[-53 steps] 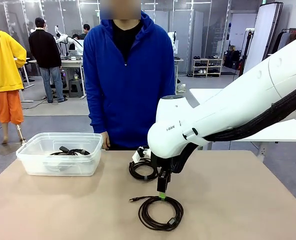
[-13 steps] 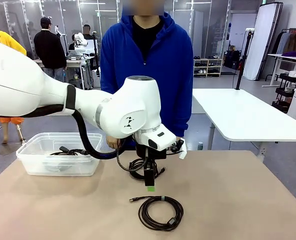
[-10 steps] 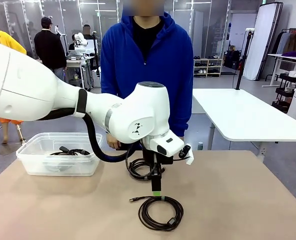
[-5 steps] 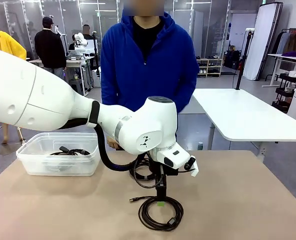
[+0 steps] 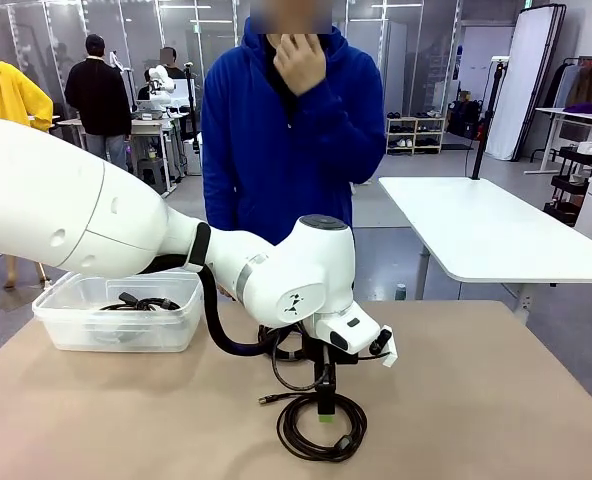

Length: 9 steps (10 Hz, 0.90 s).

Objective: Organize and store the cables.
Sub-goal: Place the USB Extension Cable into the Organizing box.

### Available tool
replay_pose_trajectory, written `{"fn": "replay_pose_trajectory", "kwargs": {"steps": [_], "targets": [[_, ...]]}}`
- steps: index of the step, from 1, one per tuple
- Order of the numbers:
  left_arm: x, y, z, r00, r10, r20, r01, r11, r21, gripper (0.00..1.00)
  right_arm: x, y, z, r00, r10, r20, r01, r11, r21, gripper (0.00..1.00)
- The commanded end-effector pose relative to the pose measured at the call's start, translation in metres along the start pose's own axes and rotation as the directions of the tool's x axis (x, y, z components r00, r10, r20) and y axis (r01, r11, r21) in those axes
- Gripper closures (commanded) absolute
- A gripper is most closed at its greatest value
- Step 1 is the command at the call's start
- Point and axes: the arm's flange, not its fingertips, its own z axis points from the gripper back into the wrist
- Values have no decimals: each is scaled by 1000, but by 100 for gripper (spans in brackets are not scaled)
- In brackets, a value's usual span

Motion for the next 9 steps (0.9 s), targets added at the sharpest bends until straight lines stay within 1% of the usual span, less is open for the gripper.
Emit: {"fn": "replay_pose_trajectory", "kwargs": {"steps": [1,3,5,6,7,8,9], "targets": [[0,3,-2,998,-28,53,29,999,-13,0,0,0,-1,1000,7,11,-7,1000,-14,0],[-1,3,-4,999,-45,28,46,999,-23,0,0,0,-1,1000,7,11,-7,1000,-14,0],[-1,3,-6,998,-58,30,60,997,-40,0,0,0,-1,1000,7,11,-7,1000,-14,0],[0,4,-6,997,-60,45,62,997,-51,0,0,0,-1,1000,7,11,-7,1000,-14,0],[-1,6,-6,997,-54,54,57,997,-58,13,0,0,-1,1000,7,11,-7,1000,-14,0],[0,9,-6,998,-58,31,59,997,-42,30,0,0,-1,1000,7,11,-7,1000,-14,0],[-1,12,-8,998,-53,32,55,997,-47,47,0,0,-1,1000,7,11,-7,1000,-14,0]]}}
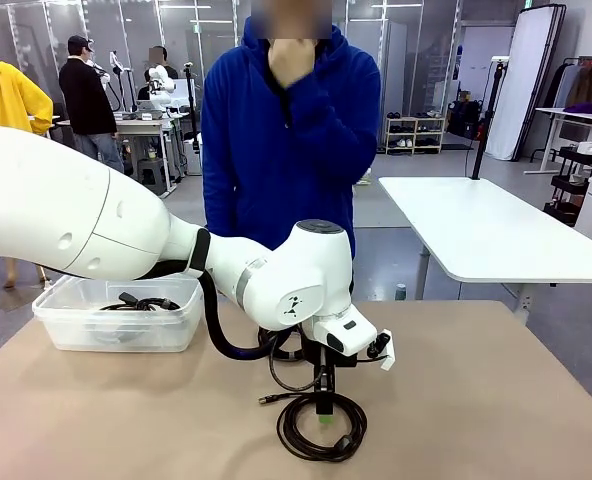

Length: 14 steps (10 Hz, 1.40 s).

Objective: Organize and store the cables.
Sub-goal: Place the USB Extension Cable into the Organizing box.

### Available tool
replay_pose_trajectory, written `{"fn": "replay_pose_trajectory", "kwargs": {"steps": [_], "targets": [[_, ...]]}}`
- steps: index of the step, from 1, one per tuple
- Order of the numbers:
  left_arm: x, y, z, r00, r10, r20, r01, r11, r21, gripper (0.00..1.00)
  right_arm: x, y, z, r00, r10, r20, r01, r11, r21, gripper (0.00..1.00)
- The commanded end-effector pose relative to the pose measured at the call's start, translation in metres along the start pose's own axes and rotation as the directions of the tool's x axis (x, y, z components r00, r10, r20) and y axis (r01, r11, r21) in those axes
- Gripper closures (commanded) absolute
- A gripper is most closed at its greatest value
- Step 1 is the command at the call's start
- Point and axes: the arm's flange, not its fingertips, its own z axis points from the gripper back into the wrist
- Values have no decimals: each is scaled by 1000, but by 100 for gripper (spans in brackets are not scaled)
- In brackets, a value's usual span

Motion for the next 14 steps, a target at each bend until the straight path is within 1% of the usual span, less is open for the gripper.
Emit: {"fn": "replay_pose_trajectory", "kwargs": {"steps": [1,3,8,10,11,12,13,14], "targets": [[-1,10,-1,1000,-9,-2,9,999,-40,65,0,0,-1,1000,7,11,-7,1000,-15,0],[-1,16,-4,999,-11,-39,10,999,-42,100,0,0,-1,1000,7,11,-7,1000,-15,0],[1,16,-3,999,-6,-50,4,999,-46,100,0,0,-1,1000,7,11,-7,1000,-15,0],[0,14,6,1000,13,-18,-14,999,-46,100,0,0,-1,1000,7,11,-7,1000,-15,0],[-1,12,25,999,-32,-42,30,998,-48,100,0,0,-1,1000,7,11,-7,1000,-15,0],[-4,11,53,998,-45,-50,41,996,-79,95,0,0,-1,1000,7,11,-7,1000,-15,0],[-6,10,88,997,-77,1,76,994,-75,95,0,0,-1,1000,7,11,-7,1000,-15,0],[-5,1,123,992,-123,11,123,990,-63,95,0,0,-1,1000,7,11,-7,1000,-15,0]]}}
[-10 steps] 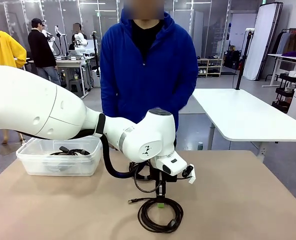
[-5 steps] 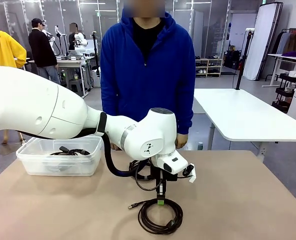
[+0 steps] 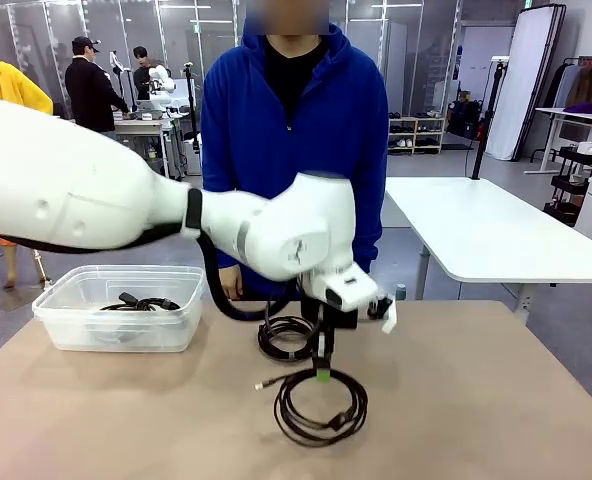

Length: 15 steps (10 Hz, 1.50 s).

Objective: Organize and store the cables.
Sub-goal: Place the USB Extension Cable into the Organizing box.

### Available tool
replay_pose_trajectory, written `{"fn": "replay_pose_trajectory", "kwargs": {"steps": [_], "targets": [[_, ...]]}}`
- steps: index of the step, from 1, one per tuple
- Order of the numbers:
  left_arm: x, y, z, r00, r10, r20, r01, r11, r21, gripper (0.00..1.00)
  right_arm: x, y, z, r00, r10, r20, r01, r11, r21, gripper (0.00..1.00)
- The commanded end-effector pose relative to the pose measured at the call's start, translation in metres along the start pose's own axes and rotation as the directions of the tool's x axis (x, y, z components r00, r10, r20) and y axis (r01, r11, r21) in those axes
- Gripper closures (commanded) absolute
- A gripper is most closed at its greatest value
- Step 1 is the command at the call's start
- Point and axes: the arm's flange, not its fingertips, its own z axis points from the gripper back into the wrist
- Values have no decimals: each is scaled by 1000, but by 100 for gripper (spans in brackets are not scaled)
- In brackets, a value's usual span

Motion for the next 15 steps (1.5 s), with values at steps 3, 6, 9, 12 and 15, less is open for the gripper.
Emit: {"fn": "replay_pose_trajectory", "kwargs": {"steps": [3,6,9,12,15], "targets": [[-9,-22,76,999,-49,-5,49,999,8,95,0,0,-1,1000,8,13,-7,1000,-14,0],[-1,-19,70,999,-44,-18,44,999,22,95,0,0,-1,1000,8,13,-7,1000,-14,0],[-2,-19,67,999,-42,-27,42,999,7,86,0,0,-1,1000,8,13,-7,1000,-14,0],[-71,-7,104,994,-105,-26,105,994,-1,86,0,0,-1,1000,8,13,-7,1000,-14,0],[-155,13,133,985,-172,-16,172,985,11,86,0,0,-1,1000,8,13,-7,1000,-14,0]]}}
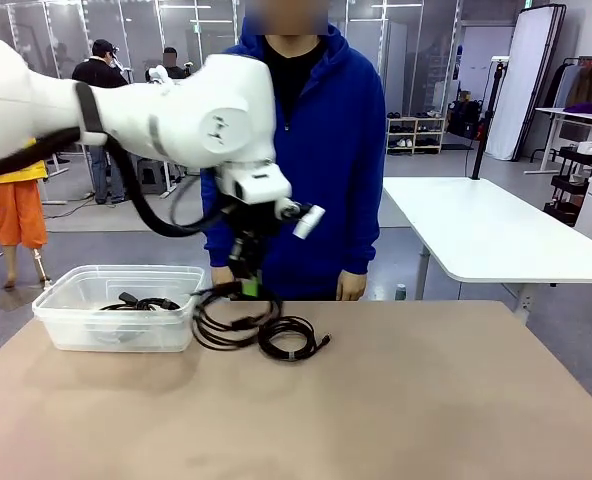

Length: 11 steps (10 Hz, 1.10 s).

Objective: Organize and store the cables.
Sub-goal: Place the USB Extension Cable into the Organizing box.

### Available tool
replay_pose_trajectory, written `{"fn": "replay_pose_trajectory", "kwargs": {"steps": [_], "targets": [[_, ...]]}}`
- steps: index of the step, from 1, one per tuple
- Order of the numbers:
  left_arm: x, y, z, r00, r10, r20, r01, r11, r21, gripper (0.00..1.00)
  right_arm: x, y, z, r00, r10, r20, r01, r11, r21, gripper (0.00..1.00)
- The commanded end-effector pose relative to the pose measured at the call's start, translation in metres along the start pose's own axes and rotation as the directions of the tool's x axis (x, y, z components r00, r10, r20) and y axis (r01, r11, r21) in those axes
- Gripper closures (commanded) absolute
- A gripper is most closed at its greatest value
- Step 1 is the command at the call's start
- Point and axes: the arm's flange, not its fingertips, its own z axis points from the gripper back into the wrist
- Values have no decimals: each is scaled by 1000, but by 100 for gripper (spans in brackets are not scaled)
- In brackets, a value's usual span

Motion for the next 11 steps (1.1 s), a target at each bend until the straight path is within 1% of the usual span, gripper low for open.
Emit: {"fn": "replay_pose_trajectory", "kwargs": {"steps": [1,2,3,5,6,8,10,11], "targets": [[-56,-12,5,1000,-2,-13,2,1000,9,86,0,0,-1,1000,8,15,-8,1000,-14,0],[-84,-9,7,1000,19,-10,-19,1000,-1,86,0,0,-1,1000,8,15,-8,1000,-14,0],[-108,-10,7,999,39,24,-39,999,-14,86,0,0,-1,1000,8,15,-8,1000,-14,0],[-147,-19,3,998,66,22,-66,998,6,86,0,0,-1,1000,8,15,-8,1000,-14,0],[-166,-23,4,994,102,28,-103,994,23,86,0,0,-1,1000,8,15,-8,1000,-14,0],[-192,-28,6,984,174,26,-175,984,41,86,0,0,-1,1000,8,15,-8,1000,-14,0],[-213,-22,5,973,229,30,-230,972,39,86,0,0,-1,1000,8,15,-8,1000,-14,0],[-217,-21,4,969,239,56,-241,970,22,86,0,0,-1,1000,8,15,-8,1000,-14,0]]}}
